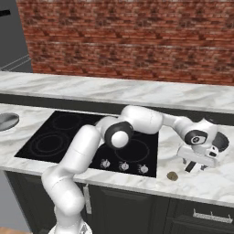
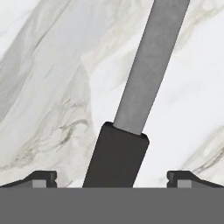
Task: Place both pans onto different burners. Then place the garlic and the shrimp on different pans.
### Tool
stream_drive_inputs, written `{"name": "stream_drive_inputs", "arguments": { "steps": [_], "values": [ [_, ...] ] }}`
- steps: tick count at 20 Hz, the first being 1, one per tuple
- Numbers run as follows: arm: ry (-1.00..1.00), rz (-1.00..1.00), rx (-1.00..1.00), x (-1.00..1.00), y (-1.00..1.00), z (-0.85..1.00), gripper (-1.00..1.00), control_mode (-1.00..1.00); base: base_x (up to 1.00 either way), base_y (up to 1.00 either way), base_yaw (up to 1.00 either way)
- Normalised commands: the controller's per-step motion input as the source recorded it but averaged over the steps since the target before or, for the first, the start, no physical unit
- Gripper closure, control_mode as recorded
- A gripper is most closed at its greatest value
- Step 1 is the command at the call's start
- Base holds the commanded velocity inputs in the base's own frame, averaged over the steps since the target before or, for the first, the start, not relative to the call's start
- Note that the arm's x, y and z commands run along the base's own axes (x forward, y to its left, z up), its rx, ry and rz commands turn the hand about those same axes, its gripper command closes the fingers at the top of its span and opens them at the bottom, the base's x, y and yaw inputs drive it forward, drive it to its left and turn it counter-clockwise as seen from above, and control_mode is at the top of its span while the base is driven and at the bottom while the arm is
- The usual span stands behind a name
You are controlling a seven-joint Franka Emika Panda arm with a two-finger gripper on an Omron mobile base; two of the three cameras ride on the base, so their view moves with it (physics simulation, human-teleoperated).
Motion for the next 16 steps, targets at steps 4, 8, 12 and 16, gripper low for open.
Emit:
{"name": "stream_drive_inputs", "arguments": {
  "steps": [4, 8, 12, 16],
  "values": [
    [0.0, -0.01, 0.0, 0.09, 0.01, -0.1, 1.0, -1.0, 0.0, 0.0, 0.0],
    [0.0, 0.0, 0.0, 0.0, 0.0, 0.0, 1.0, -1.0, 0.0, 0.0, 0.0],
    [0.0, 0.0, 0.0, 0.0, 0.09, 0.08, 1.0, -1.0, 0.0, 0.0, 0.0],
    [0.0, 0.0, 0.0, -0.01, 0.31, 0.36, 1.0, -1.0, 0.0, 0.0, 0.0]
  ]
}}
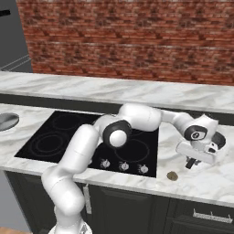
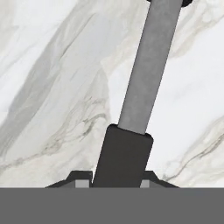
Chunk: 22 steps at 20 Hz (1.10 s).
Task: Place both pans onto different burners. Then place the garlic and the shrimp on different pans.
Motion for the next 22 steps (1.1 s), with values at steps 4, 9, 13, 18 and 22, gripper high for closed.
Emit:
{"name": "stream_drive_inputs", "arguments": {
  "steps": [4, 9, 13, 18, 22],
  "values": [
    [0.0, 0.0, -0.02, 0.0, 0.48, 0.39, 1.0, -1.0, 0.0, 0.0, 0.0],
    [0.0, 0.07, -0.04, 0.0, 0.66, 0.25, 1.0, -1.0, 0.0, 0.0, 0.0],
    [0.0, 0.17, -0.04, -0.01, 0.66, 0.14, 1.0, -1.0, 0.0, 0.0, 0.0],
    [-0.02, 0.26, -0.04, -0.04, 0.46, 0.01, 1.0, -1.0, 0.0, 0.0, 0.0],
    [0.0, 0.32, 0.0, 0.0, 0.34, 0.0, 1.0, -1.0, 0.0, 0.0, 0.0]
  ]
}}
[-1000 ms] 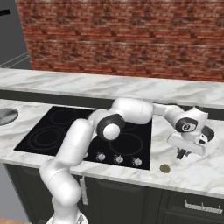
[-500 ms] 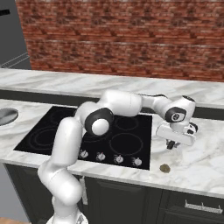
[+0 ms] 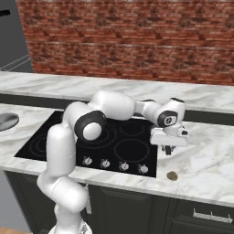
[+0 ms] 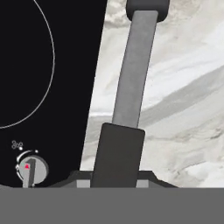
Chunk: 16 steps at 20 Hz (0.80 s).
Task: Place both pans onto different burners. Then place the garlic and the shrimp on different pans.
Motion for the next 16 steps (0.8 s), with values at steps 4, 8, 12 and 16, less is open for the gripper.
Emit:
{"name": "stream_drive_inputs", "arguments": {
  "steps": [4, 8, 12, 16],
  "values": [
    [0.01, 0.34, 0.0, 0.0, 0.28, -0.01, 1.0, -1.0, 0.0, 0.0, 0.0],
    [0.05, 0.23, 0.0, 0.0, 0.37, -0.24, 1.0, -1.0, 0.0, 0.0, 0.0],
    [0.02, 0.09, 0.0, 0.08, 0.29, -0.55, 1.0, -1.0, 0.0, 0.0, 0.0],
    [0.01, 0.12, 0.0, 0.01, 0.04, -0.39, 1.0, -1.0, 0.0, 0.0, 0.0]
  ]
}}
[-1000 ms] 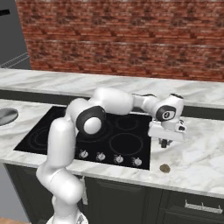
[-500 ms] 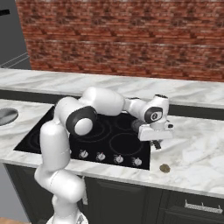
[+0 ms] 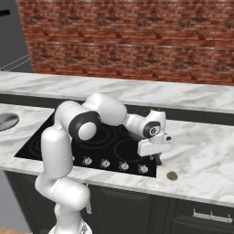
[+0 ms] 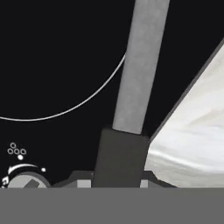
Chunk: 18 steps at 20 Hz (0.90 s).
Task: Place both pans onto different burners. Then place the garlic and the shrimp on different pans.
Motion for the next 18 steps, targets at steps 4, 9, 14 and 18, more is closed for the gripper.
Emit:
{"name": "stream_drive_inputs", "arguments": {
  "steps": [4, 9, 14, 18],
  "values": [
    [0.02, 0.15, 0.0, -0.38, 0.0, -0.01, 1.0, -1.0, 0.0, 0.0, 0.0],
    [0.0, 0.15, 0.0, -0.53, 0.0, 0.0, 1.0, -1.0, 0.0, 0.0, 0.0],
    [0.01, 0.09, 0.0, -0.33, 0.0, -0.05, 1.0, -1.0, 0.0, 0.0, 0.0],
    [0.0, 0.02, 0.0, 0.0, 0.0, -0.11, 1.0, -1.0, 0.0, 0.0, 0.0]
  ]
}}
